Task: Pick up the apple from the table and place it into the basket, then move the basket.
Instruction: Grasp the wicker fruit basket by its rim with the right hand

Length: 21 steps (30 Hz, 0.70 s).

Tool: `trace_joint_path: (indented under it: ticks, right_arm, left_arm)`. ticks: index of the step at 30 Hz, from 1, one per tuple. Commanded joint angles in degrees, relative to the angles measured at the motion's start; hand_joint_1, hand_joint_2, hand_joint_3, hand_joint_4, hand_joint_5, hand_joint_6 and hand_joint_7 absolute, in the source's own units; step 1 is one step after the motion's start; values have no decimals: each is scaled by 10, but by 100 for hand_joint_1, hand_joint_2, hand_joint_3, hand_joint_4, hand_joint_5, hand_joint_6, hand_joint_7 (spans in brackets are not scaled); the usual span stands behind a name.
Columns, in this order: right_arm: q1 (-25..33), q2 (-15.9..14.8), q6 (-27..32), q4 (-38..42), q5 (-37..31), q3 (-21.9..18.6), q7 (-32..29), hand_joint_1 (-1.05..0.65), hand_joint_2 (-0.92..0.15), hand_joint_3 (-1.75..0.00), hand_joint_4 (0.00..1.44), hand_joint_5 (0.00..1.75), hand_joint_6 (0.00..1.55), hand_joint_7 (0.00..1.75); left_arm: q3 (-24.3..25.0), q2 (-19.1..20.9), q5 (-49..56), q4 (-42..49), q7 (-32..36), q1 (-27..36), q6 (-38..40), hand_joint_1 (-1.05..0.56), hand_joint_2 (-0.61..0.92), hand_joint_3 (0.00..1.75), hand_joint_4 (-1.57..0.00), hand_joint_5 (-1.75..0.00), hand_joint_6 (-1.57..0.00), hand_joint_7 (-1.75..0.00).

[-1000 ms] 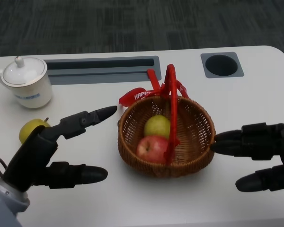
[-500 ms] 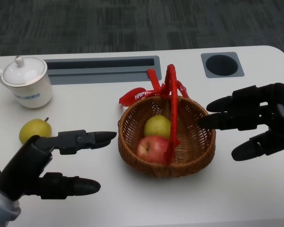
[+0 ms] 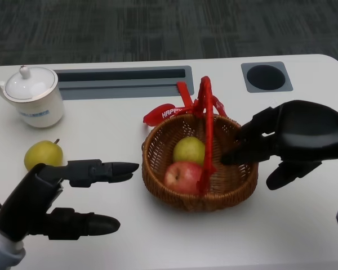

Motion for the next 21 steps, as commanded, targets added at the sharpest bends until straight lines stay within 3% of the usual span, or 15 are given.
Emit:
trace_joint_path:
  ticks: [1,5,10,16,21]
  right_arm:
    - [-34,7,31,33,-45,75,-85,-71,-92,-9,65,1,54,1]
    - [-51,26,62,70,-84,159,-166,-74,-92,-7,69,3,57,2]
    - [-60,56,87,102,-99,233,-211,-74,-92,-7,72,4,60,2]
    - [-69,89,95,117,-91,285,-208,-72,-92,-6,76,5,63,2]
    - [-76,111,111,129,-76,304,-187,-68,-92,-4,78,4,65,2]
  left_arm:
    - [5,1,3,-8,3,12,-7,-56,80,0,-90,-3,-81,-1]
    - [6,-5,5,-16,8,19,-10,-56,81,0,-90,-2,-81,-1]
    - [7,-12,1,-15,9,23,-14,-57,81,0,-91,-2,-81,-1]
    - [8,-23,1,-9,11,21,-26,-55,82,0,-91,-1,-82,-1]
    - [7,-35,1,-3,12,21,-34,-54,82,0,-92,-1,-81,0]
